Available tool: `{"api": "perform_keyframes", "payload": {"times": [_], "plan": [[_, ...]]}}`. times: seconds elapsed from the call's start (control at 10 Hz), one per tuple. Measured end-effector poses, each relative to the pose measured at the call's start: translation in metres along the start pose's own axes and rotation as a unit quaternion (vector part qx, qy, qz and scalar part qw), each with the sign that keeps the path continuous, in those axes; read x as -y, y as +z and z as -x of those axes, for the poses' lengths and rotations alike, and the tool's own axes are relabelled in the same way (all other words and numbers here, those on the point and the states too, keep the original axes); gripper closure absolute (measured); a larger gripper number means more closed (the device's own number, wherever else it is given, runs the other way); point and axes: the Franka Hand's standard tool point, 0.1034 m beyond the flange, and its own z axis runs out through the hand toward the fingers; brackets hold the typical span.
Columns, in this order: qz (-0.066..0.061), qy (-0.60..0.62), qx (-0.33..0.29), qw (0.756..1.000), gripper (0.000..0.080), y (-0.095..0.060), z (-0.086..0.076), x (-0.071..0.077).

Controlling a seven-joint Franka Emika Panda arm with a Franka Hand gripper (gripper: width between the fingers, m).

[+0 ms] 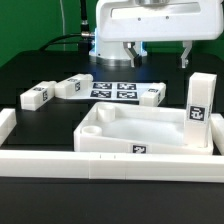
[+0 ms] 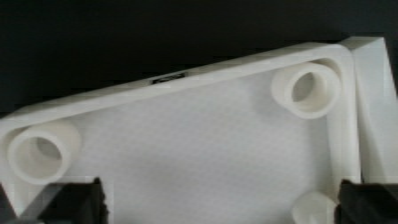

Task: Assemble desk

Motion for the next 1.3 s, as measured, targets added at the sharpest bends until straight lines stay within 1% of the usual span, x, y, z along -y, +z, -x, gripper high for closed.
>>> {"api": "perform_keyframes", "payload": {"times": [0.1, 0.2, 0.3, 0.4, 0.5, 0.6, 0.7, 0.8, 1.1, 1.2, 1.3], "plan": [[0.000, 0.000, 0.000, 1.000, 0.0151, 0.000, 0.000, -0.001], [-0.001, -0.001, 0.000, 1.000, 0.0151, 0.001, -0.001, -0.007], [0.007, -0.007, 0.007, 1.000, 0.0151, 0.010, 0.008, -0.017], [0.023, -0.027, 0.014, 0.999, 0.0151, 0.018, 0.018, -0.021], [0.045, -0.067, 0.013, 0.997, 0.0151, 0.022, 0.022, -0.021], [0.051, -0.074, 0.016, 0.996, 0.0151, 0.026, 0.024, -0.023], [0.053, -0.073, 0.019, 0.996, 0.0151, 0.029, 0.026, -0.025], [0.051, -0.073, 0.019, 0.996, 0.0151, 0.029, 0.025, -0.024], [0.053, -0.074, 0.028, 0.995, 0.0151, 0.029, 0.027, -0.025], [0.062, -0.073, 0.052, 0.994, 0.0151, 0.032, 0.033, -0.030], [0.060, -0.075, 0.087, 0.991, 0.0151, 0.037, 0.036, -0.041]]}}
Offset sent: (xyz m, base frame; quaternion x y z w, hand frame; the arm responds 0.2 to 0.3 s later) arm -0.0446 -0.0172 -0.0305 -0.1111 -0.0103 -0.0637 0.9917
